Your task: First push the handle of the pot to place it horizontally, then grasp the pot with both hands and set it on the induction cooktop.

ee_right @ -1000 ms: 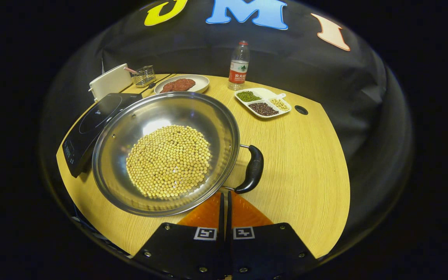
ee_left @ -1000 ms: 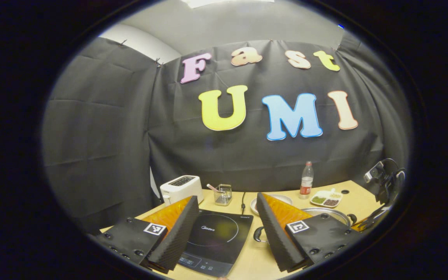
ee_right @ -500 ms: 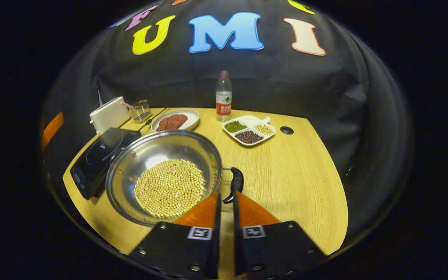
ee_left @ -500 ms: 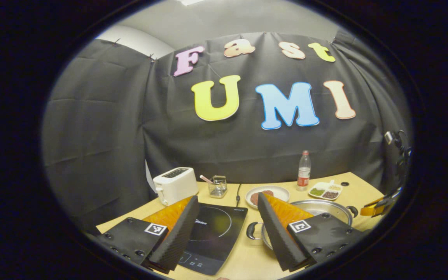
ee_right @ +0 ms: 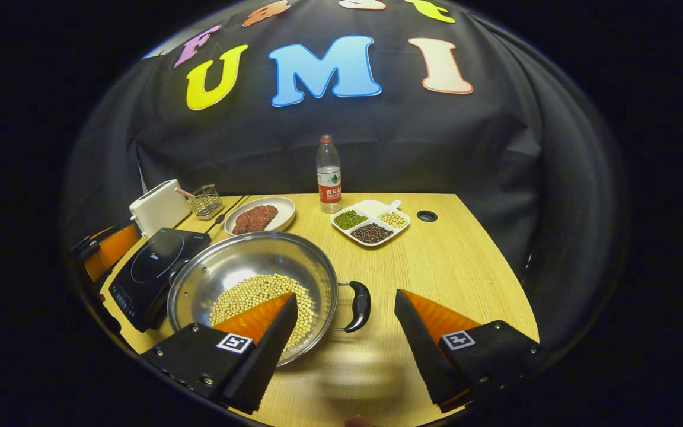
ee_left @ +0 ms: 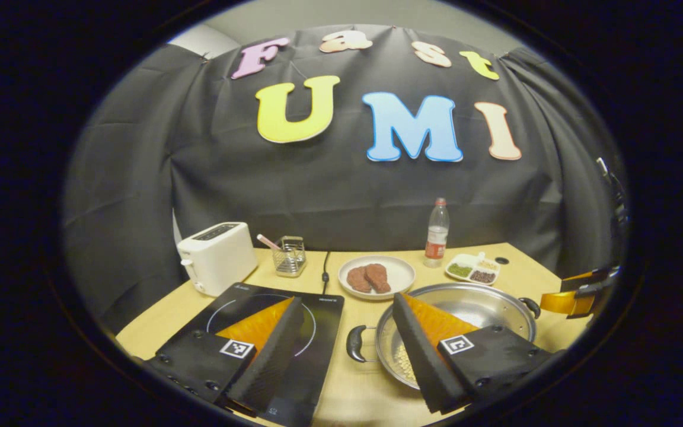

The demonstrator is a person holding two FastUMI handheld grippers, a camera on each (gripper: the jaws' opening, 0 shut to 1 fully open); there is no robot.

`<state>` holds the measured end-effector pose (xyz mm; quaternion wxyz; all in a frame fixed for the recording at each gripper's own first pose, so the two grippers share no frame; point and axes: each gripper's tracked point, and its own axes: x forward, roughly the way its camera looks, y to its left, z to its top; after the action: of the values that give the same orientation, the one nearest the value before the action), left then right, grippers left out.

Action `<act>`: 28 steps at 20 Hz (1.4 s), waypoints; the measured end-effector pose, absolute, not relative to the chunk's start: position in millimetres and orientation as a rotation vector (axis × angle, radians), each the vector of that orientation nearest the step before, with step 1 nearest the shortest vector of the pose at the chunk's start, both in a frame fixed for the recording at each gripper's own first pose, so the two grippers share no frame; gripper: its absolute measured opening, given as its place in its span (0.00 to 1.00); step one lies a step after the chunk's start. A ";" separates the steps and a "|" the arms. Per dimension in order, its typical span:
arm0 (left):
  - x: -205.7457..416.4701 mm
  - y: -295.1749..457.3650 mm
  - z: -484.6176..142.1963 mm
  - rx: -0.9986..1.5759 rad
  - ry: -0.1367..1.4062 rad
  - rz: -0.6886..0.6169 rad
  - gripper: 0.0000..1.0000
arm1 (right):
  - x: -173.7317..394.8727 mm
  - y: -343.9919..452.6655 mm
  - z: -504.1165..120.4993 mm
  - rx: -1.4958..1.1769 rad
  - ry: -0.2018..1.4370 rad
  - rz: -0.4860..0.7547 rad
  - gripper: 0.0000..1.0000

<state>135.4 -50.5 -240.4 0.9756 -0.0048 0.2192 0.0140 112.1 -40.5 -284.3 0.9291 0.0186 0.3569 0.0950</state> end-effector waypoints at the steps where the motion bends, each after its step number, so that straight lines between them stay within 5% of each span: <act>1: 140.3 -52.9 -252.1 -0.015 0.462 0.006 0.98 | 114.8 -37.0 -284.8 0.044 0.730 0.186 1.00; 19: 161.1 -89.9 -378.9 -0.111 0.811 -0.166 1.00 | 141.7 -28.4 -344.1 0.031 0.855 0.086 1.00; 23: 161.7 -82.3 -384.1 -0.122 0.822 -0.132 0.91 | 141.4 -28.7 -357.2 0.019 0.889 0.085 0.99; 24: 163.1 -79.1 -385.2 -0.120 0.820 -0.119 0.85 | 140.7 -30.3 -360.0 0.012 0.899 0.078 0.93; 25: 163.0 -77.1 -386.8 -0.118 0.821 -0.114 0.78 | 141.2 -32.6 -362.7 0.005 0.905 0.072 0.75; 26: 162.6 -77.9 -386.4 -0.117 0.822 -0.116 0.75 | 141.0 -35.7 -364.3 -0.006 0.909 0.060 0.77; 28: 162.6 -77.0 -386.6 -0.111 0.823 -0.112 0.68 | 141.3 -34.3 -365.7 0.003 0.916 0.059 0.64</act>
<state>162.6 -77.0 -386.6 0.9135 -0.0537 0.3997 -0.0545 141.3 -34.3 -365.7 0.8966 0.0016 0.4419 0.0284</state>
